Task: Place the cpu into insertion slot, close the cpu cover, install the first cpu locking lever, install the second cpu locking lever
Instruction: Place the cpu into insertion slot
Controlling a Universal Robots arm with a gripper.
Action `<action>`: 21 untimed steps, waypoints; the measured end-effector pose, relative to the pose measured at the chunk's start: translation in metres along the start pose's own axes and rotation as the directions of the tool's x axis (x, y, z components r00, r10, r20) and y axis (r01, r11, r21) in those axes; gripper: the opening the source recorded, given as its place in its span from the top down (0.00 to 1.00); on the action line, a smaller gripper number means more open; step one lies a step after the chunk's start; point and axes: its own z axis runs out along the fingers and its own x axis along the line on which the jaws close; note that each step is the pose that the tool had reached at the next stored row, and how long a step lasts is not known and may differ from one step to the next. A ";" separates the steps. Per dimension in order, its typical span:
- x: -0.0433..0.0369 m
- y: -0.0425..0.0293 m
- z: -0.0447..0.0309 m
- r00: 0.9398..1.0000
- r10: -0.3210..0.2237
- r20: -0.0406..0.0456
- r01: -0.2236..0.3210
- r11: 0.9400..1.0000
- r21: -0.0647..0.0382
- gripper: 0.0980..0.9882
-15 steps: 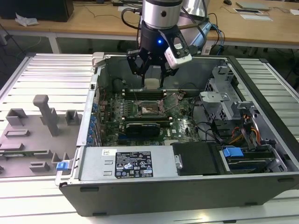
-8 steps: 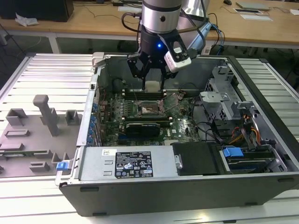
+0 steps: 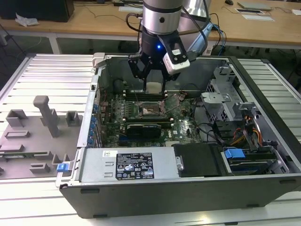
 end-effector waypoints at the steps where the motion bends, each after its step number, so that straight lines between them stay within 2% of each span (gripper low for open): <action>1: 0.0000 0.0000 0.0001 1.000 0.015 0.001 -0.015 1.000 0.000 0.50; 5: 0.0000 0.0000 0.0001 0.996 0.084 0.007 -0.084 0.996 0.000 0.50; 7: 0.0000 0.0000 0.0002 0.989 0.149 0.012 -0.149 0.989 0.000 0.50; 11: 0.0000 0.0000 0.0003 0.978 0.210 0.017 -0.210 0.978 0.000 0.50; 13: 0.0000 0.0000 0.0004 0.969 0.246 0.020 -0.246 0.969 -0.001 0.50; 16: 0.0000 0.0000 0.0005 0.952 0.306 0.025 -0.306 0.952 -0.002 0.50; 19: 0.0000 0.0000 0.0006 0.922 0.385 0.032 -0.385 0.923 -0.003 0.50; 21: 0.0000 0.0000 0.0007 0.906 0.421 0.035 -0.421 0.907 -0.004 0.50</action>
